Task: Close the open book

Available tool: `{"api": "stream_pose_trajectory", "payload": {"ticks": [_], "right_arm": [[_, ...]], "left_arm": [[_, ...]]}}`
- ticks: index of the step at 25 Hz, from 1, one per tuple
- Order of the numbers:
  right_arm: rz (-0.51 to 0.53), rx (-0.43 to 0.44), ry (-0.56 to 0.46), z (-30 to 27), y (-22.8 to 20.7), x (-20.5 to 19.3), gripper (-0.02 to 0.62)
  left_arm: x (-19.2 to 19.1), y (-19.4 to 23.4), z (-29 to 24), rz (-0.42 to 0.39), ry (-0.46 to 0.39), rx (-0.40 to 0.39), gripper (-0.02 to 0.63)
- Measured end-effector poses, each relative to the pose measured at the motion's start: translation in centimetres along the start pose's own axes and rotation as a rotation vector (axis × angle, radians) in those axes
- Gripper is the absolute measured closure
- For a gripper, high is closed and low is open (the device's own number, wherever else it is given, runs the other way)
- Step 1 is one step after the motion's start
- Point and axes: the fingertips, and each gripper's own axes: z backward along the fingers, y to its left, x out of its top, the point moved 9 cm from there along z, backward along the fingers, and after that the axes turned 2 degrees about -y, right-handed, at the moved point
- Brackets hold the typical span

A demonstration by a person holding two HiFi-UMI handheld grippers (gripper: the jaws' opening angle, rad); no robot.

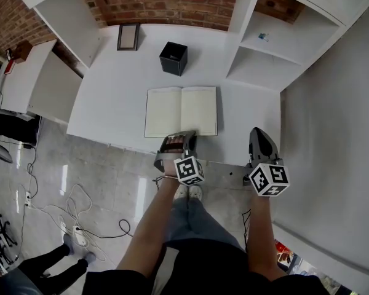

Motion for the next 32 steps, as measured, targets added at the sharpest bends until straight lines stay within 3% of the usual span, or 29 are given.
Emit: {"api": "stream_pose_trajectory", "payload": {"ticks": [4, 12, 20, 23, 32], "right_arm": [[0.001, 0.014, -0.002, -0.6, 0.4, 0.1, 0.595], [0.008, 0.060, 0.001, -2.1, 2.5, 0.2, 0.595], [0.016, 0.102, 0.006, -3.4, 4.3, 0.2, 0.595], [0.018, 0.117, 0.008, -3.8, 4.9, 0.2, 0.595], [0.027, 0.146, 0.010, -5.0, 6.3, 0.3, 0.596]], "left_arm": [[-0.7, 1.3, 1.2, 0.213, -0.051, 0.040, 0.569], [-4.2, 2.7, 3.1, 0.729, -0.138, 0.065, 0.577], [-8.0, 3.5, 4.0, 1.190, -0.173, 0.049, 0.580], [-9.2, 3.7, 4.0, 1.287, -0.146, 0.040, 0.578], [-11.5, 3.7, 3.8, 1.367, 0.022, 0.022, 0.538]]}}
